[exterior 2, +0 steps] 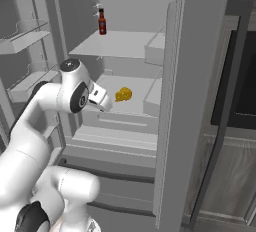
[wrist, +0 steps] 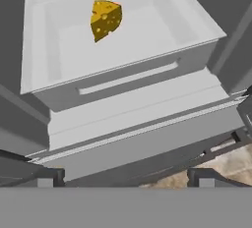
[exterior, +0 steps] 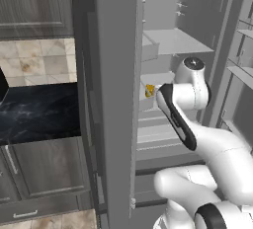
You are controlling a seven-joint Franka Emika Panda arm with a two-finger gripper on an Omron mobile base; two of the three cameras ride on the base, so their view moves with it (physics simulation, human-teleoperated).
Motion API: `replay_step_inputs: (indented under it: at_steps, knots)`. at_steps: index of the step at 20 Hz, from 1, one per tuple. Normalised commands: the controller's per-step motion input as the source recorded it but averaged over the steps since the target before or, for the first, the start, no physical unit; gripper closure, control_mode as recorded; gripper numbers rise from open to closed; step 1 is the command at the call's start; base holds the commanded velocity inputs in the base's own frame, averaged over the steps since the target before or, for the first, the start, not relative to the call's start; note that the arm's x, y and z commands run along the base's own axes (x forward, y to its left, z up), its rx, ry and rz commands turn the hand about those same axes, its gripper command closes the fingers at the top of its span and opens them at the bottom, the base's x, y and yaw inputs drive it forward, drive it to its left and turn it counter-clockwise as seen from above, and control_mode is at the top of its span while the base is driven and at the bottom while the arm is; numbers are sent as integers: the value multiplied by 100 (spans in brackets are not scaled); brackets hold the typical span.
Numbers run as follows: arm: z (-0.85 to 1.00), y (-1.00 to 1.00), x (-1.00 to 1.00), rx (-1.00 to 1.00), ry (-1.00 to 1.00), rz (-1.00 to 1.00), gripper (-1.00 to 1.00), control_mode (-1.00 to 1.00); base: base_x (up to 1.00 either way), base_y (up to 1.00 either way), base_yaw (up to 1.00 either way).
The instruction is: Pick the cheese from the fridge and the cheese grater from the cabinet and place them next to the salad bowl.
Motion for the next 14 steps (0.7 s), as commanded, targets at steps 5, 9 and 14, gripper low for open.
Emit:
replay_step_inputs:
  at_steps: [5,9,14]
  knots:
    - [38,6,27,-5,-27,-5,-100,-100,0,0,0]
    - [18,0,36,-1,-2,0,-100,-100,0,0,0]
    - [0,-4,23,0,1,0,-100,-100,0,0,0]
